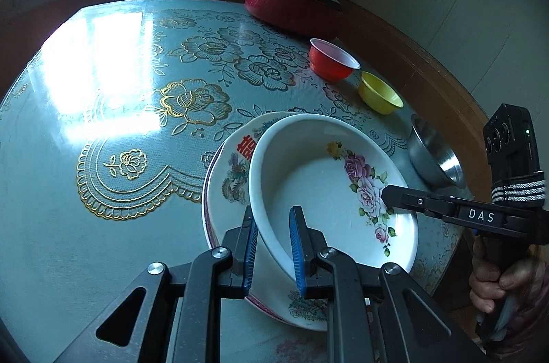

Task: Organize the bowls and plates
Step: 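Lower the rose bowl onto the red-character plate with the right gripper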

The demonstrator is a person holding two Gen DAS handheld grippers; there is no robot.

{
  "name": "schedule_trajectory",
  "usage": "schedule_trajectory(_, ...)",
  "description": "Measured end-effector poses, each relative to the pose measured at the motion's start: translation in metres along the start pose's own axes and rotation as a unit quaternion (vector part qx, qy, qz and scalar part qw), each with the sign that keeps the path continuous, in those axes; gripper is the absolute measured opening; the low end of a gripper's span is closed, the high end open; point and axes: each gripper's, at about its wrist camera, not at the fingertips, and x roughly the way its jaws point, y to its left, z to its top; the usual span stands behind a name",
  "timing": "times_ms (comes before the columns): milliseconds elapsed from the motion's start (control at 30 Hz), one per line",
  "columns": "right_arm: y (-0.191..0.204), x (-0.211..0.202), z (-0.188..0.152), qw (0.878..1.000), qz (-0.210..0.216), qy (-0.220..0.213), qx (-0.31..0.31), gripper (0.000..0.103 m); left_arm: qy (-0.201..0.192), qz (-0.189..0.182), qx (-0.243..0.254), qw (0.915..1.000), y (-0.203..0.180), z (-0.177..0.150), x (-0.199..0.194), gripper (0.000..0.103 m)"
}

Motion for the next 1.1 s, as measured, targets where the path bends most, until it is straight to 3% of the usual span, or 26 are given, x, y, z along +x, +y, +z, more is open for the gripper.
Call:
schedule_trajectory(600,0.006,0.006,0.009,0.997,-0.042,0.023,-0.055,0.011,0.012,0.004,-0.001,0.9999,0.003,0.0,0.0,0.018)
schedule_trajectory(1100,0.003,-0.005,0.011,0.997,-0.054,0.004,-0.05,0.014,0.013,0.027,0.019,0.9994,-0.006,-0.001,0.005,0.021)
